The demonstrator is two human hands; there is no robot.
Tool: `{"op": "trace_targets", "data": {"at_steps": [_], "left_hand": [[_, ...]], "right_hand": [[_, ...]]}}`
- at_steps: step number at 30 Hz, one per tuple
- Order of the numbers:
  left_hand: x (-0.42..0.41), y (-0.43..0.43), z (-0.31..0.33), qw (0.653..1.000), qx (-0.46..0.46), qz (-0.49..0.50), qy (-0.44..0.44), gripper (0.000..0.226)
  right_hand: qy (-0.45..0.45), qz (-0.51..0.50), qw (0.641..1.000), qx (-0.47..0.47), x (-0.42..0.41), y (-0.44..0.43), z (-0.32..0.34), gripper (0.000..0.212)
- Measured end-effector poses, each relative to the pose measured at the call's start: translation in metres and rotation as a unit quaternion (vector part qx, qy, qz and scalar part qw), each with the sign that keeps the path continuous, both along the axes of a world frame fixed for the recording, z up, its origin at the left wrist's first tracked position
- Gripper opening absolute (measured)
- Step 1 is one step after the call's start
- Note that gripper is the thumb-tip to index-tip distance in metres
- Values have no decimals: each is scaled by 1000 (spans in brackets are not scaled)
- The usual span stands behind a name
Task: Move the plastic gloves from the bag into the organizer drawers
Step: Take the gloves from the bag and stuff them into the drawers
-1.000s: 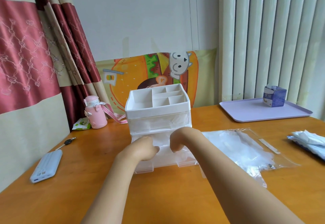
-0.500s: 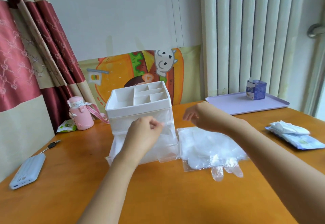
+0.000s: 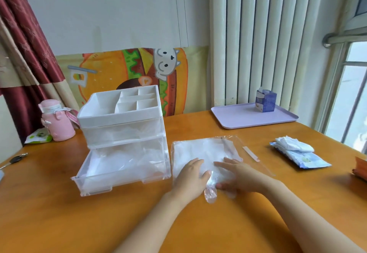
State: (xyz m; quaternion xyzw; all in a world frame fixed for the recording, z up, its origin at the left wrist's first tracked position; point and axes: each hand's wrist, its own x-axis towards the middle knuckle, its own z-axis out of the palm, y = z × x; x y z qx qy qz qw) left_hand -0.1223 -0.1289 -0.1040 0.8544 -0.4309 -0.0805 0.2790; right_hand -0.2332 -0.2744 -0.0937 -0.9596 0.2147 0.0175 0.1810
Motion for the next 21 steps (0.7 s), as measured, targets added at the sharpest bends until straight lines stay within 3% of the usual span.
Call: {"op": "trace_targets", "data": {"at_steps": [3,4,5,7,10,14,17,19,21], "left_hand": [[7,-3,-17,998,63,18,-13,59],[9,-3,-19,997,71,16,-11,60],[10,-3,-21,997,73,17,-4,60],[14,-3,-24,998,57,22,10,60],[16,-3,-27,999,-6,25,43,59],[12,-1,-15,974,-147,46,166,50],[9,-3,0,909,-230,84,337,42],[9,-6,9,807,-290,113,502,40],[10,-7,16,720,-312,130,606,57]], "right_hand": [[-44,7,994,101,1,-6,-4,41],[-73,9,990,119,0,-5,-3,23],[-96,9,990,105,0,-6,-3,19],[-110,6,993,46,-1,-9,-2,28],[-122,5,992,34,-2,-10,1,25],[-228,-19,973,27,-10,-6,17,16],[-326,-4,942,78,-13,-1,29,14],[-372,24,908,189,-17,4,38,15],[-403,53,861,307,-22,5,46,14]]}}
